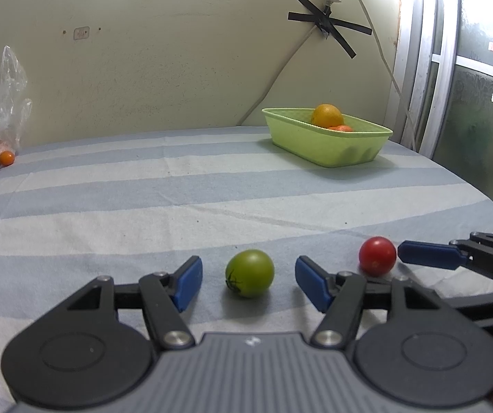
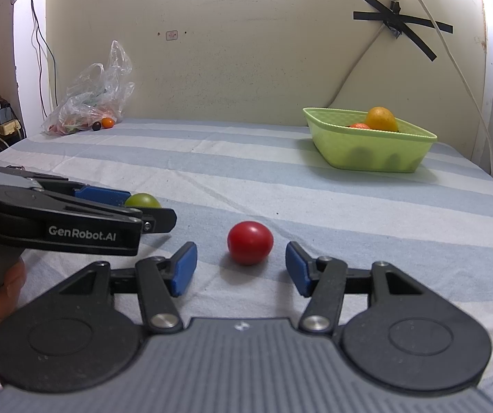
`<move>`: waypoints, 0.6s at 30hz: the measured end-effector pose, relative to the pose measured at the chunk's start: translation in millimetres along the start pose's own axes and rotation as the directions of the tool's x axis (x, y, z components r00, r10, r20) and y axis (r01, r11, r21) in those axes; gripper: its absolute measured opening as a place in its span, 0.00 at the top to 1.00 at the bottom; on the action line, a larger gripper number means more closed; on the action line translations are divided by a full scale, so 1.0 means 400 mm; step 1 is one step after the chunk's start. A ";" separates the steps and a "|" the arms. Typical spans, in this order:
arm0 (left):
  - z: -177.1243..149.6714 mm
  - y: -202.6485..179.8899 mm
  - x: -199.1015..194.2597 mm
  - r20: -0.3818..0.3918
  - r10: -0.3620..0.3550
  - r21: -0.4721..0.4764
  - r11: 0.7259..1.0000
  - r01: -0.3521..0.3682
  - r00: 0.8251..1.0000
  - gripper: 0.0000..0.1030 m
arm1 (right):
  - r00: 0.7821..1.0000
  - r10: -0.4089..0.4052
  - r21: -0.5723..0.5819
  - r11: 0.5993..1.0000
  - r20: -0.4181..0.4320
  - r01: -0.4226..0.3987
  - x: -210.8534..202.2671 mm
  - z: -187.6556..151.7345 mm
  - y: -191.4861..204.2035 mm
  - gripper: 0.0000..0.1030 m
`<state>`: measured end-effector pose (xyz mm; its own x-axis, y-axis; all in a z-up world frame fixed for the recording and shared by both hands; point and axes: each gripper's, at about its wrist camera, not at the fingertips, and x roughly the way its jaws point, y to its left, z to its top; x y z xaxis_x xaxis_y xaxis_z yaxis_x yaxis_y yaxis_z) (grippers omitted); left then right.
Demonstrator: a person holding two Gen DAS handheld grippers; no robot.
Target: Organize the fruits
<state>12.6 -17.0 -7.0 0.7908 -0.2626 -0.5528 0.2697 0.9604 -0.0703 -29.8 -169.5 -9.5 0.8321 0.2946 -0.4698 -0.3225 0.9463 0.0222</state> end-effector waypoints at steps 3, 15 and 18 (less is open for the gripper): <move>0.001 0.004 0.000 0.000 -0.006 -0.003 1.000 0.006 1.000 0.40 | 1.000 0.000 0.000 1.000 0.000 0.000 0.000 0.000 0.000 0.41; 0.002 0.015 -0.002 -0.001 -0.028 -0.022 0.999 0.028 1.000 0.41 | 1.000 0.001 0.000 1.000 0.001 -0.001 0.000 0.000 0.002 0.41; 0.003 0.032 -0.006 0.001 -0.058 -0.055 0.997 0.058 0.998 0.41 | 1.000 0.000 0.001 1.000 0.001 0.000 0.000 0.000 0.001 0.41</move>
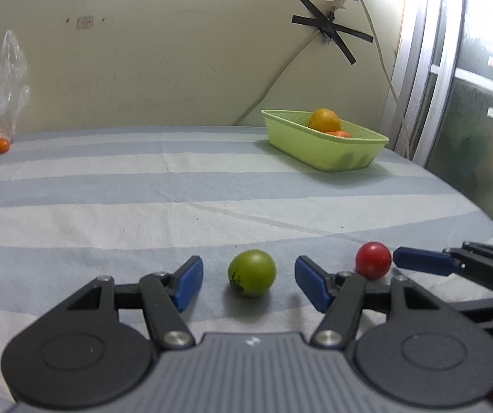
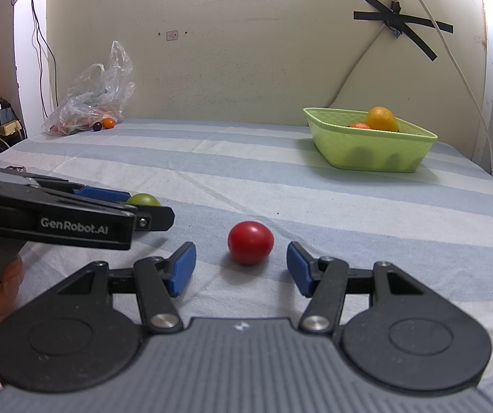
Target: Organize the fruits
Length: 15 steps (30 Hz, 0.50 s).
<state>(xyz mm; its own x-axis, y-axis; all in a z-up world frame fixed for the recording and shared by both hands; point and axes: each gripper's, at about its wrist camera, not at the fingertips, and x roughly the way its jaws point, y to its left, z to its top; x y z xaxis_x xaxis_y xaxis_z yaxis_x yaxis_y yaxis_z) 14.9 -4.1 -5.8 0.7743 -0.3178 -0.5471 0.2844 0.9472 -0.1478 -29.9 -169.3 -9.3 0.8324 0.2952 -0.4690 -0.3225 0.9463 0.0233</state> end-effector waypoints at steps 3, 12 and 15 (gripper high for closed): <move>0.001 0.016 -0.004 0.003 -0.032 -0.034 0.999 0.032 0.999 0.42 | 1.000 0.001 -0.001 1.000 0.000 -0.001 0.000 0.001 0.003 0.41; 0.000 0.001 0.001 -0.002 -0.068 0.002 0.998 0.068 0.998 0.48 | 1.000 0.015 -0.004 1.000 -0.019 -0.015 0.009 0.006 -0.006 0.41; -0.001 -0.010 0.004 -0.004 -0.055 0.025 0.998 0.055 0.998 0.57 | 0.999 0.015 -0.002 1.000 -0.030 -0.015 0.015 0.009 -0.006 0.42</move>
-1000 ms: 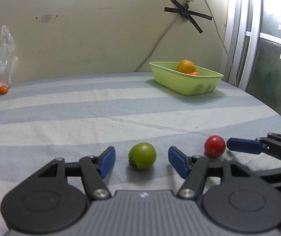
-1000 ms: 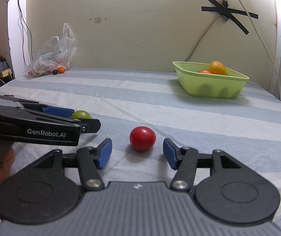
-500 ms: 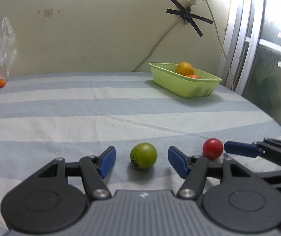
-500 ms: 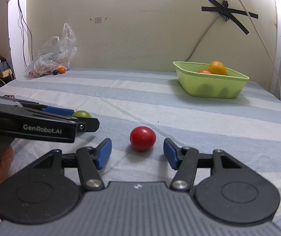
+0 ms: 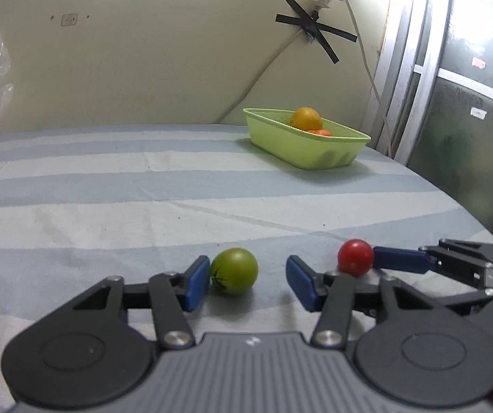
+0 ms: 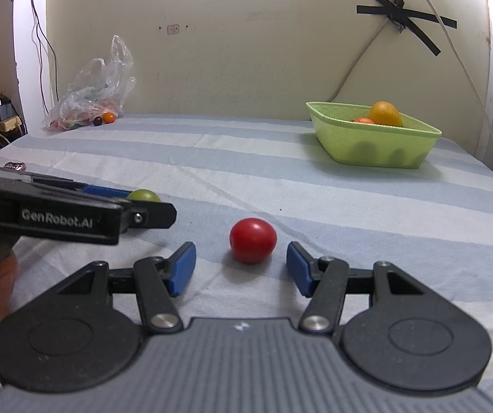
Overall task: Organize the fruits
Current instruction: 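Grasp the green tomato with the left gripper while the right grasps the red tomato, then carry both tomatoes into the green basket and open both grippers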
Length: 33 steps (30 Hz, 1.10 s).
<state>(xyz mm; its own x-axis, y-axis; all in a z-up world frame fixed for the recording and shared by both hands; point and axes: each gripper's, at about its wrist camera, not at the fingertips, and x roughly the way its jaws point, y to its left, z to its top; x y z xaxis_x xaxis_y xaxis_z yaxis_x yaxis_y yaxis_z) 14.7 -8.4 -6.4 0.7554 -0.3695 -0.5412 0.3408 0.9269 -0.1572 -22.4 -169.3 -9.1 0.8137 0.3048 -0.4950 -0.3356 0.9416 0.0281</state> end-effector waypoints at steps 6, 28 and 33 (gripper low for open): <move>0.000 0.013 -0.001 0.001 -0.007 -0.031 1.000 0.007 1.000 0.72 | 1.000 -0.004 -0.017 1.000 -0.009 0.004 0.016 0.010 0.000 0.56; 0.438 -0.110 0.365 -0.030 -0.202 -0.037 0.979 0.201 0.979 0.71 | 0.969 -0.175 0.053 0.984 0.172 0.168 0.131 0.262 -0.311 0.68; 0.464 -0.104 0.499 -0.101 -0.167 -0.084 0.984 0.158 0.981 0.62 | 0.982 -0.134 0.071 0.990 0.130 0.126 0.217 0.285 -0.383 0.67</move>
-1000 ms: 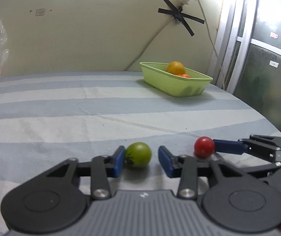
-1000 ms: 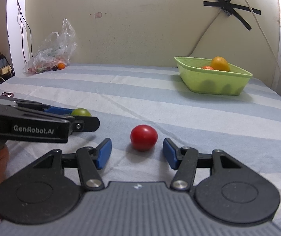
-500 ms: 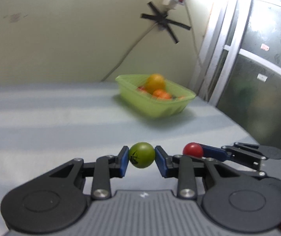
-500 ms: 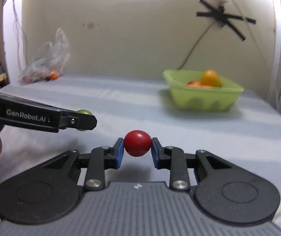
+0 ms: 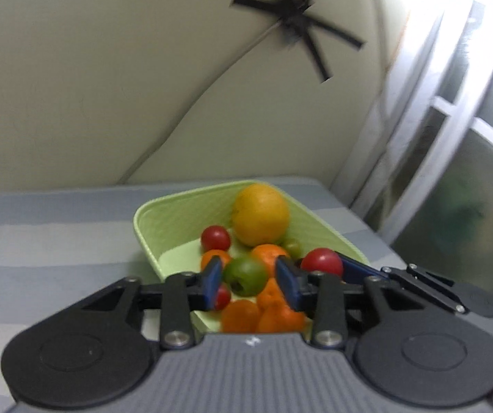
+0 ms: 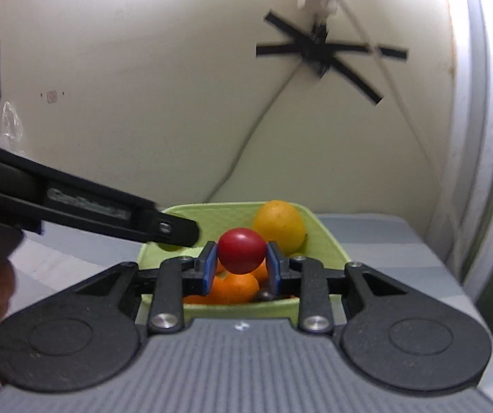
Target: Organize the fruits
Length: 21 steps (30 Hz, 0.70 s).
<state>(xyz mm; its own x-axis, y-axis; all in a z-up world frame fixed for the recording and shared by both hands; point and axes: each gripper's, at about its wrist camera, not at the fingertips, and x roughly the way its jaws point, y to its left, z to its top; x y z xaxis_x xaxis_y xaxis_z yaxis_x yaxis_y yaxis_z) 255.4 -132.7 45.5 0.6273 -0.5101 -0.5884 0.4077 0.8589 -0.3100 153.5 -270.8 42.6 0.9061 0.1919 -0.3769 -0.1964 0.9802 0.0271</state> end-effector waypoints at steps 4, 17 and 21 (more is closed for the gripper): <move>-0.002 0.020 0.004 0.014 -0.002 -0.038 0.999 0.002 1.000 0.53 | 0.999 0.039 0.064 0.997 -0.009 -0.039 0.009 -0.017 -0.038 0.59; -0.142 -0.035 -0.246 0.134 0.237 0.002 0.971 -0.239 0.962 0.37 | 0.995 -0.060 0.291 0.956 0.075 0.035 -0.123 -0.046 -0.081 0.53; -0.219 -0.052 -0.294 0.128 0.284 0.025 0.957 -0.289 0.950 0.19 | 0.997 -0.063 0.278 0.959 0.044 0.048 -0.182 -0.105 -0.011 0.48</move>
<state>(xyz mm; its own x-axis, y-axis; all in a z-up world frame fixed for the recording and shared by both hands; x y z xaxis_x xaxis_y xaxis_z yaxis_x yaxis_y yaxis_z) 114.9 -86.7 55.7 0.7971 -0.2469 -0.5511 0.2253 0.9683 -0.1078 72.6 -291.2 31.2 0.9323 0.1323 -0.3366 -0.0407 0.9632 0.2658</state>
